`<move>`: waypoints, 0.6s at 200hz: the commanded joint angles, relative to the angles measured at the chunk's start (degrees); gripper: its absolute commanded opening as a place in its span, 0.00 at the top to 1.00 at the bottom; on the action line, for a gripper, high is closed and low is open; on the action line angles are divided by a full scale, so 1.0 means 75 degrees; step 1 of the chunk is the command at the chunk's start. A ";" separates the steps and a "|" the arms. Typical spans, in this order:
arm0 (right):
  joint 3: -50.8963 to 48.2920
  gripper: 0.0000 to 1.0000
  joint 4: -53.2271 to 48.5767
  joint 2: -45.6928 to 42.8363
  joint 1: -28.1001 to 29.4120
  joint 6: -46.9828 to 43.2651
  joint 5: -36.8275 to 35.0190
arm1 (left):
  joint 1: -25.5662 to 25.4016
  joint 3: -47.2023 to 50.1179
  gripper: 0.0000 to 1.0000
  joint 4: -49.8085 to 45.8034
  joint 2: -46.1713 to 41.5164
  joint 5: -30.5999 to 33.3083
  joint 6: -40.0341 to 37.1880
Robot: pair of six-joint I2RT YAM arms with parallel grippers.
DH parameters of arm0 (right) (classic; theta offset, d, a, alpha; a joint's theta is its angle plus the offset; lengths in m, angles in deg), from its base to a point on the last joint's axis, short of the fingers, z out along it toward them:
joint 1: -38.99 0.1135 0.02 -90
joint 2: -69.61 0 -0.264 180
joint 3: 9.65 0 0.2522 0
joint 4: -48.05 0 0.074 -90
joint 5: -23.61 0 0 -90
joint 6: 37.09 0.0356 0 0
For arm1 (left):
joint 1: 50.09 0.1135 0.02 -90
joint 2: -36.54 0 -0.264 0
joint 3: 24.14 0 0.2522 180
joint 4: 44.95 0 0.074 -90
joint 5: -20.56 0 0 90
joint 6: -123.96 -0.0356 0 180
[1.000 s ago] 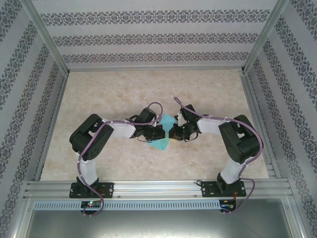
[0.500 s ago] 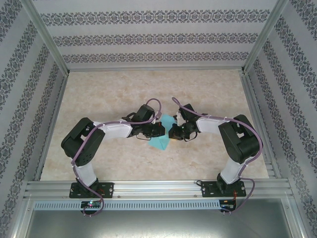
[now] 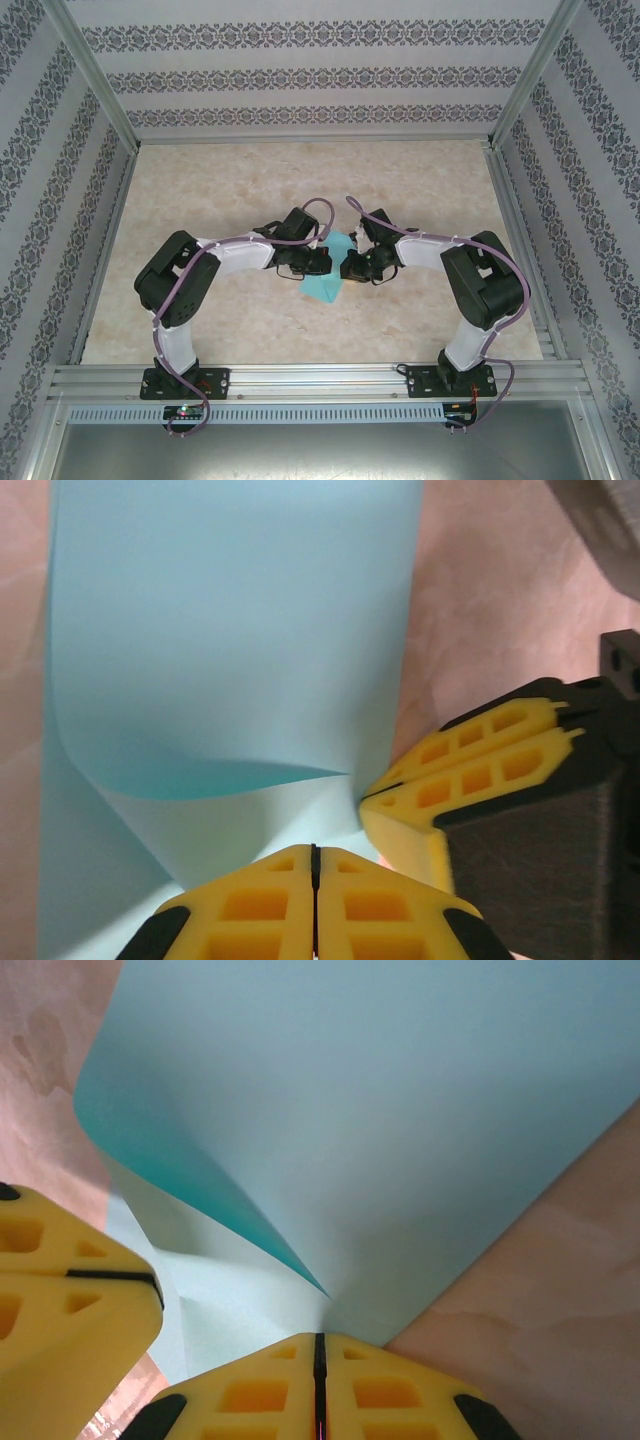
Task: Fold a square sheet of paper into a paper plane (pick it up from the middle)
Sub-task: Fold the triangle a second time at the center of the table.
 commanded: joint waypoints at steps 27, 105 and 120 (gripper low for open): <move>0.0030 0.91 -0.0477 0.0236 0.0073 -0.0223 -0.0650 | 0.0206 -0.0377 0.91 -0.0517 0.0372 0.0192 -0.0453; 0.0077 0.90 -0.0385 0.0107 0.0074 -0.0172 -0.0589 | 0.0315 -0.0373 0.90 -0.0578 0.0711 0.0219 -0.0520; 0.0062 0.88 -0.0268 -0.0030 0.0073 -0.0090 -0.0489 | 0.0315 -0.0342 0.90 -0.0549 0.0782 0.0204 -0.0506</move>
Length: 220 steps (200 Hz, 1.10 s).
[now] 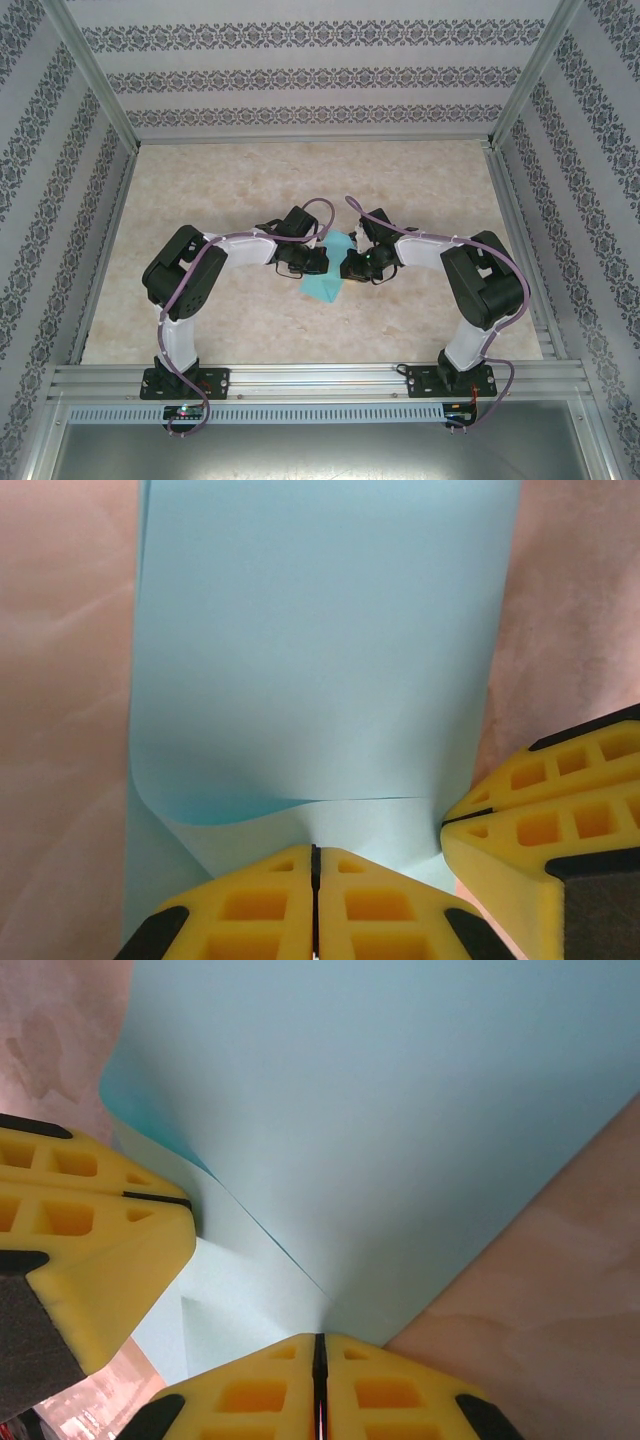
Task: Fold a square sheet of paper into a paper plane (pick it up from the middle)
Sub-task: Fold the triangle a second time at the center of the table.
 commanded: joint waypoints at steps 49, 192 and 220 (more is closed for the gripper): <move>-0.0055 0.79 -0.0079 -0.0854 0.0108 0.0206 -0.0121 | 0.0114 -0.0011 0.90 -0.0202 0.0510 0.0059 -0.0122; -0.1140 0.66 0.1231 -0.1404 0.0518 0.1509 0.0395 | 0.0125 0.0033 0.90 -0.0156 0.0536 -0.0091 -0.0121; -0.1060 0.67 0.1483 -0.1090 0.0510 0.1566 0.0583 | 0.0126 0.0047 0.89 -0.0133 0.0518 -0.0104 -0.0097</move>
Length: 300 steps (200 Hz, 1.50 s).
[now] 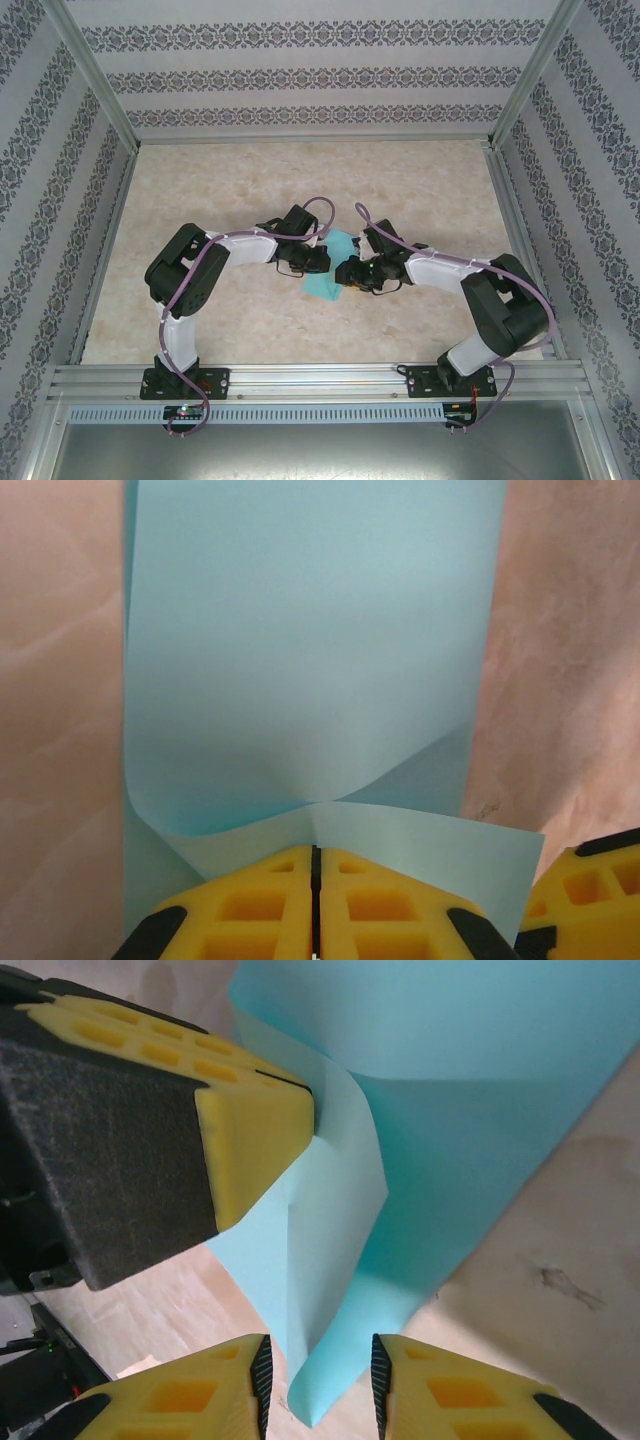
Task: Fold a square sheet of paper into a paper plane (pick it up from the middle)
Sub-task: Fold the triangle a second time at the center of the table.
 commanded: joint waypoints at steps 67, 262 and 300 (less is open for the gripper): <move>0.0263 0.87 0.0535 0.0628 -0.0001 0.0171 0.0291 | 0.0076 0.0138 0.89 -0.0308 0.0349 0.0141 -0.0144; 0.0311 0.92 -0.0696 0.0873 -0.0119 -0.0737 -0.0785 | 0.0112 0.0009 0.88 -0.0333 0.0443 0.0107 -0.0153; 0.0311 0.93 -0.0904 0.0944 -0.0072 -0.0850 -0.0974 | 0.0112 -0.0138 0.87 -0.0321 0.0375 0.0023 -0.0101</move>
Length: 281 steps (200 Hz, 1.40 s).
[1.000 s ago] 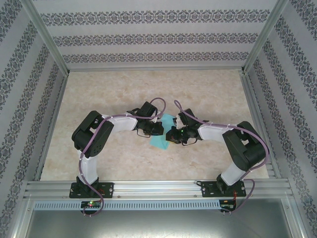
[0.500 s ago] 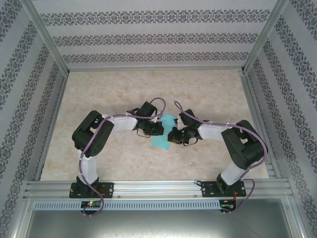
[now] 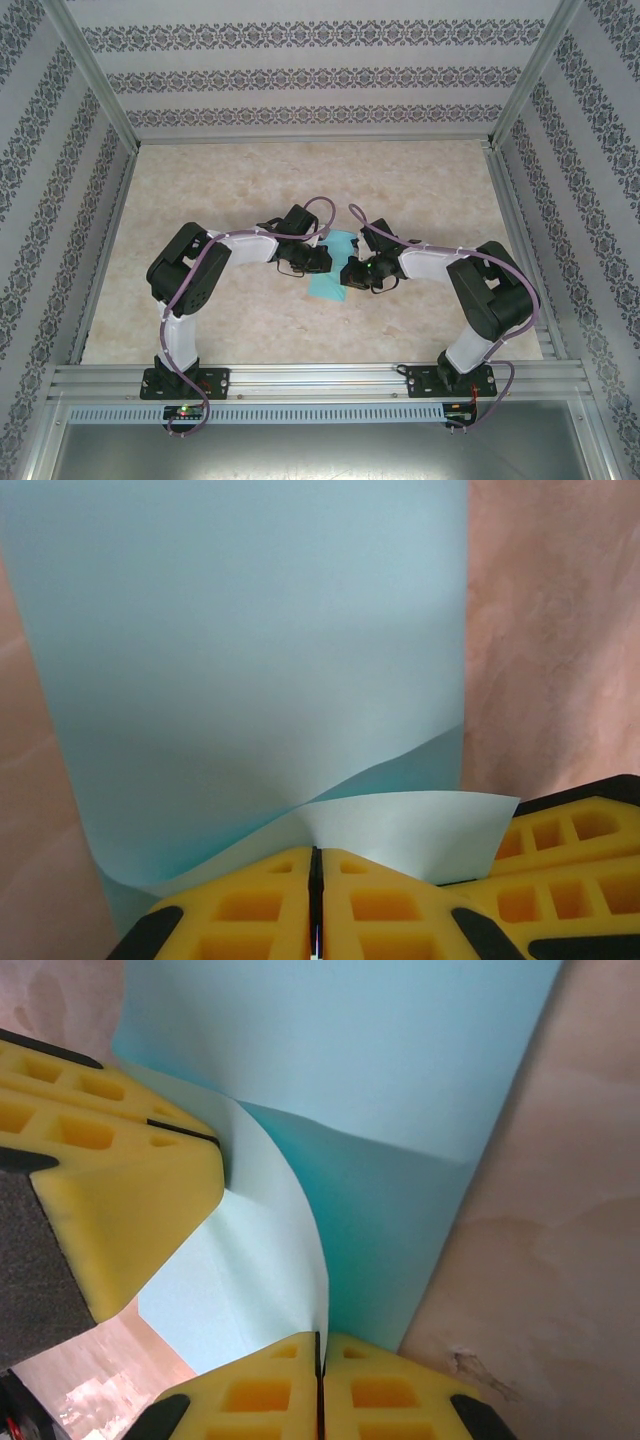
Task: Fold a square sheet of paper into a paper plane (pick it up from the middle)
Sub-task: Fold the triangle a second time at the center of the table.
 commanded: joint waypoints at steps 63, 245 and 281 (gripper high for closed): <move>-0.0041 0.93 -0.0912 0.0319 0.0162 -0.0403 -0.0763 | 0.0088 -0.0464 0.83 -0.0474 0.0017 0.0040 -0.0024; -0.0027 0.93 -0.1039 0.0116 0.0197 -0.0508 -0.0766 | 0.0112 -0.1012 0.82 -0.1308 0.0578 0.0175 -0.0685; 0.0017 0.91 -0.1175 -0.0128 0.0198 -0.0529 -0.0953 | 0.0090 -0.1073 0.82 -0.1606 0.0711 0.0656 -0.0905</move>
